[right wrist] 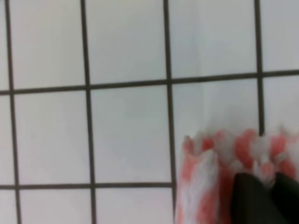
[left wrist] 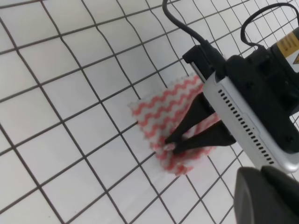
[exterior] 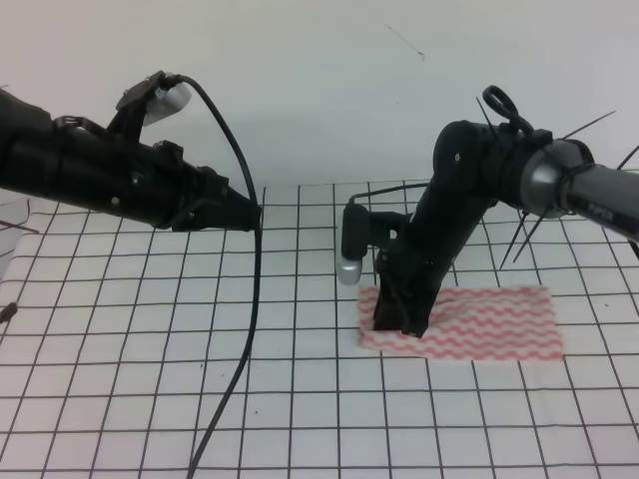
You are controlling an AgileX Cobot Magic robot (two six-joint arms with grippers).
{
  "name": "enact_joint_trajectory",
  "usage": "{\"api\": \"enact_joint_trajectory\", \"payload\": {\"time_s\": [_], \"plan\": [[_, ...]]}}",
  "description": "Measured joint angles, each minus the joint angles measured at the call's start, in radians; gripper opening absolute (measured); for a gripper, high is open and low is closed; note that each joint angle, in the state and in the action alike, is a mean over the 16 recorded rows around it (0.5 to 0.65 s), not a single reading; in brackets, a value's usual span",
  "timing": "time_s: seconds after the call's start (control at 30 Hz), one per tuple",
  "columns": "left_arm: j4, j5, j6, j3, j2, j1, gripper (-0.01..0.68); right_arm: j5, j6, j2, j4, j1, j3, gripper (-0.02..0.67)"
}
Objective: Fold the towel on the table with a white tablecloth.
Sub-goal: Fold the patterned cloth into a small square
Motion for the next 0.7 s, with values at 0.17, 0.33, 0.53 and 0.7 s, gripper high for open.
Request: {"api": "enact_joint_trajectory", "payload": {"time_s": [0.17, 0.33, 0.53, 0.7], "plan": [[0.000, 0.000, 0.001, 0.000, -0.001, 0.000, -0.001, -0.021, -0.003, -0.007, -0.004, 0.000, 0.000, 0.054], [0.000, 0.000, 0.000, 0.000, 0.000, 0.000, -0.001, -0.061, -0.005, -0.015, -0.012, 0.000, 0.000, 0.014], [0.001, 0.000, 0.000, 0.000, 0.000, 0.000, -0.001, -0.126, -0.006, -0.021, -0.020, 0.000, 0.000, 0.007], [0.001, 0.000, 0.001, 0.000, 0.001, 0.000, -0.001, -0.167, -0.006, -0.016, -0.023, 0.000, 0.000, 0.007]]}}
